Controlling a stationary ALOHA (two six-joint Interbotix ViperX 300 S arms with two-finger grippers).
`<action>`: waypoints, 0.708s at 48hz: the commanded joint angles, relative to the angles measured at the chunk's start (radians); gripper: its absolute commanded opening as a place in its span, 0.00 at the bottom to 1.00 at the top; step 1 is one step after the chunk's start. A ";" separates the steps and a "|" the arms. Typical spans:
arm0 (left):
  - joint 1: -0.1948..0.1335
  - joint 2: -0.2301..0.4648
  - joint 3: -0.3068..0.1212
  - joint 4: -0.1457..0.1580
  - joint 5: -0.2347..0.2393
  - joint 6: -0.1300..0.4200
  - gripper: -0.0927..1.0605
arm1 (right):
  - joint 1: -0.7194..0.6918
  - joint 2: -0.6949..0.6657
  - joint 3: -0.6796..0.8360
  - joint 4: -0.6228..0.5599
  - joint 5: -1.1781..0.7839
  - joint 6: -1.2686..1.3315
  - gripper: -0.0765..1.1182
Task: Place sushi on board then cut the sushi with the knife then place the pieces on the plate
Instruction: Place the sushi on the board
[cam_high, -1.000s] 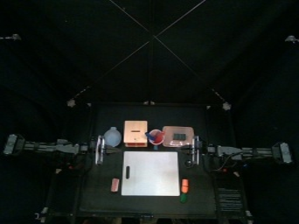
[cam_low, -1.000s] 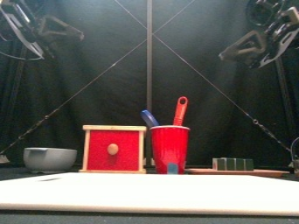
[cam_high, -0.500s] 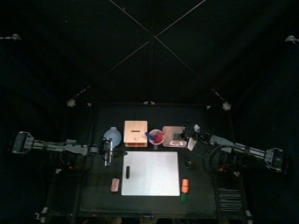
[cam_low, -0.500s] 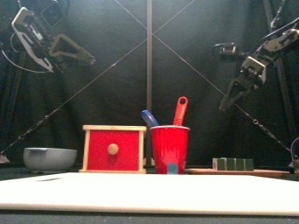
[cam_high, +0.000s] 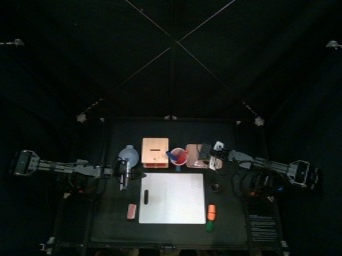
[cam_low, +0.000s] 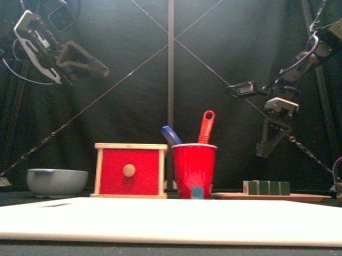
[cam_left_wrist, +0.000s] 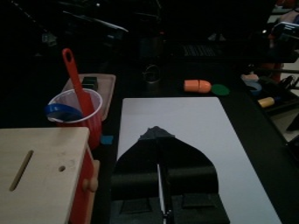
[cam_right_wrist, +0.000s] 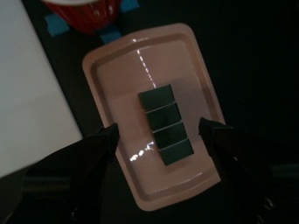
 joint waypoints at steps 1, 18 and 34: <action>0.003 0.002 -0.012 0.000 -0.008 0.000 0.06 | -0.031 0.014 -0.031 0.025 0.020 -0.054 0.90; 0.005 0.002 -0.011 0.000 -0.008 -0.002 0.06 | -0.133 0.140 -0.069 0.270 0.025 -0.377 0.90; 0.005 0.002 -0.008 -0.003 -0.005 -0.005 0.06 | -0.158 0.241 -0.069 0.360 -0.046 -0.486 0.90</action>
